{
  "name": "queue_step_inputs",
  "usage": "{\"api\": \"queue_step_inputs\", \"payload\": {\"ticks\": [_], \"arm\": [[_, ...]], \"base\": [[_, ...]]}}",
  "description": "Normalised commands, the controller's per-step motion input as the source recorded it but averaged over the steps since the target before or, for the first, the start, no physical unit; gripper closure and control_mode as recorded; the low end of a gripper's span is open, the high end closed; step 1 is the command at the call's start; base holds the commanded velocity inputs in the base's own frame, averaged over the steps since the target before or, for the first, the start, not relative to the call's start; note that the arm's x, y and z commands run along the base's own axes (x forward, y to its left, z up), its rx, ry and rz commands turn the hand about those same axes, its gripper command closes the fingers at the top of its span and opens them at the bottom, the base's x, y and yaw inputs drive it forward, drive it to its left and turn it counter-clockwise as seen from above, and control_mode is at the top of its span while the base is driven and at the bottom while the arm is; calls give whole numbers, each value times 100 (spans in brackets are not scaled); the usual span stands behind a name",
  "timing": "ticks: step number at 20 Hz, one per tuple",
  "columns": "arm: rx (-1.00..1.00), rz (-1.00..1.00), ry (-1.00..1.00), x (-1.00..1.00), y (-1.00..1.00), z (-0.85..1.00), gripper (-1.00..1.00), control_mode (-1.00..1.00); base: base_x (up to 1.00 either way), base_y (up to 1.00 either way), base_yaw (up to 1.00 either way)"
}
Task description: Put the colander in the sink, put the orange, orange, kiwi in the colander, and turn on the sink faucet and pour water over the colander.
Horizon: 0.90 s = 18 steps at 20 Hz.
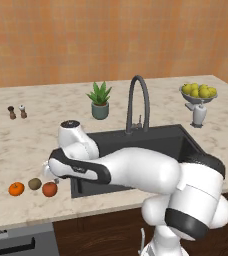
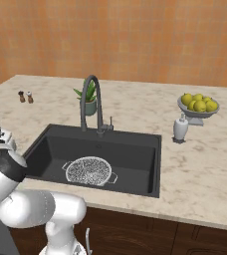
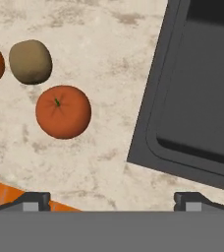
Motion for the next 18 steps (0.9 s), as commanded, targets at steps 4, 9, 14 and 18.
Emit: {"api": "queue_step_inputs", "payload": {"ticks": [4, 9, 14, 18], "arm": [[-9, 0, 3, 0, 60, -14, -100, -100], [-7, 0, 0, 5, 46, -20, -100, -100], [0, 0, 0, 10, 7, -10, -100, -100], [0, 0, 0, 2, 0, -7, -100, -100]], "base": [[0, 0, 0], [0, 0, 0], [0, 0, 0], [0, 0, 0]]}}
